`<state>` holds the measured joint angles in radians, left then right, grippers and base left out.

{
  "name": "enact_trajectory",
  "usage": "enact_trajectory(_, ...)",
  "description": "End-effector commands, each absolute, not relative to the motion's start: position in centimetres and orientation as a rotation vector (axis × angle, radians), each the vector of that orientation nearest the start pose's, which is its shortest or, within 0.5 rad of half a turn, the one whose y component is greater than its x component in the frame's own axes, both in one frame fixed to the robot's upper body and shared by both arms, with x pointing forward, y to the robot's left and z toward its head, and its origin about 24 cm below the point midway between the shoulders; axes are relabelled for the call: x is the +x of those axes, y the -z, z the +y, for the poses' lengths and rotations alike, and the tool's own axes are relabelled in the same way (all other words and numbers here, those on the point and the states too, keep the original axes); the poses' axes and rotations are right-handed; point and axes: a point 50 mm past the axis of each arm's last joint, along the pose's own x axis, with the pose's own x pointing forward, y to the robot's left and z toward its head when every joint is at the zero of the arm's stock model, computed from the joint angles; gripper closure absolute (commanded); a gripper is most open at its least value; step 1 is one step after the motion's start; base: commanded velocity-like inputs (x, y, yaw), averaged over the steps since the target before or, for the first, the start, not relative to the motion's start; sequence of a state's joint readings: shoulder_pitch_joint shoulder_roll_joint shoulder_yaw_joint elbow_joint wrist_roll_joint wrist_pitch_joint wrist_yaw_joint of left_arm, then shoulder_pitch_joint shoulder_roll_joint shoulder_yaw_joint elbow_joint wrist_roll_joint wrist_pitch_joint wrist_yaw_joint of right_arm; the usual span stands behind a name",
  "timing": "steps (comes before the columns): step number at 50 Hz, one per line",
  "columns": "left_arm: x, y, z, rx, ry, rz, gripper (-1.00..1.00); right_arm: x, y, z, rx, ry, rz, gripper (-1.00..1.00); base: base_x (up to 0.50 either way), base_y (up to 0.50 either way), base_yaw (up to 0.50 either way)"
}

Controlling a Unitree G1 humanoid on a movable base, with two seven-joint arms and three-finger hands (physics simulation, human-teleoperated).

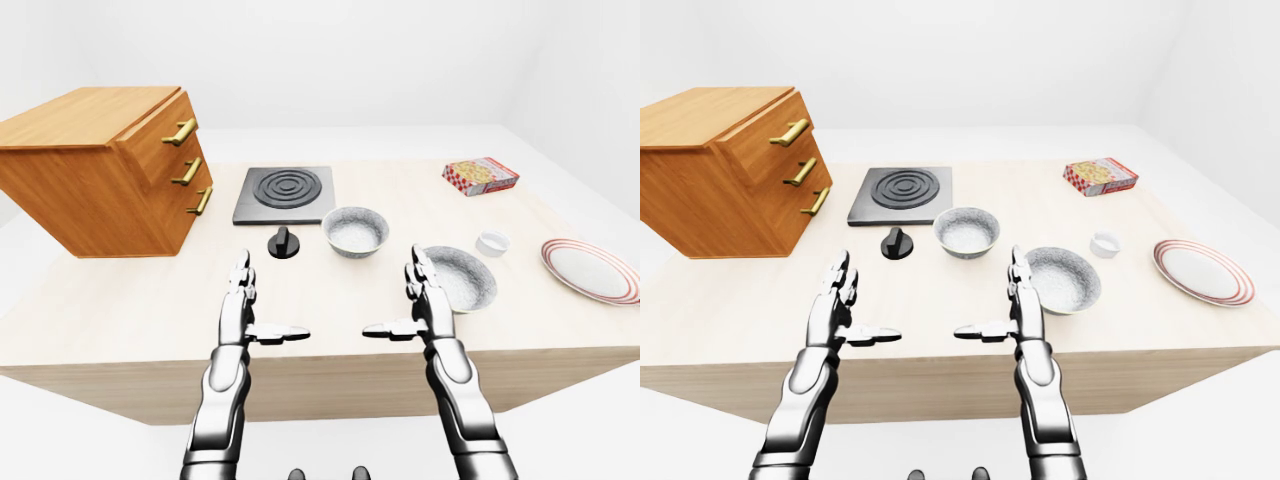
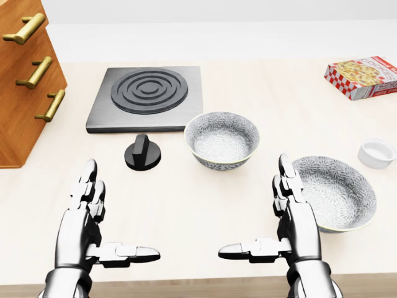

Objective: Pick the akita bowl from table center and place it on the plate.

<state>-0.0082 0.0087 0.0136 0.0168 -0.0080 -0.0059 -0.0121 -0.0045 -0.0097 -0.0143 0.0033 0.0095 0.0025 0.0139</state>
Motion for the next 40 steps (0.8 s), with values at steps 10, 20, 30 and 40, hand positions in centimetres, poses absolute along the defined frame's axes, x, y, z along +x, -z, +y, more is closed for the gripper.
enact_trajectory(10, 27.9, -6.4, 16.0, 0.043, 0.009, -0.029, -1.0, 26.5, -7.0, -16.4, -0.019, -0.009, -0.061, -1.0, 0.0, 0.0, 0.0)
enact_trajectory(20, 29.1, -8.8, 15.8, 0.067, 0.021, -0.117, -1.0, 26.5, -8.5, -16.5, -0.021, -0.02, -0.128, -1.0, 0.0, -0.05, 0.0)
enact_trajectory(30, 29.2, -9.2, 15.7, 0.068, 0.025, -0.13, -1.0, 26.0, -8.6, -16.8, -0.004, -0.014, -0.135, -1.0, -0.06, -0.5, 0.0)
enact_trajectory(40, 29.5, -9.3, 15.6, 0.075, 0.03, -0.129, -1.0, 25.7, -8.7, -17.0, 0.003, -0.016, -0.141, -1.0, -0.08, -0.5, 0.0)
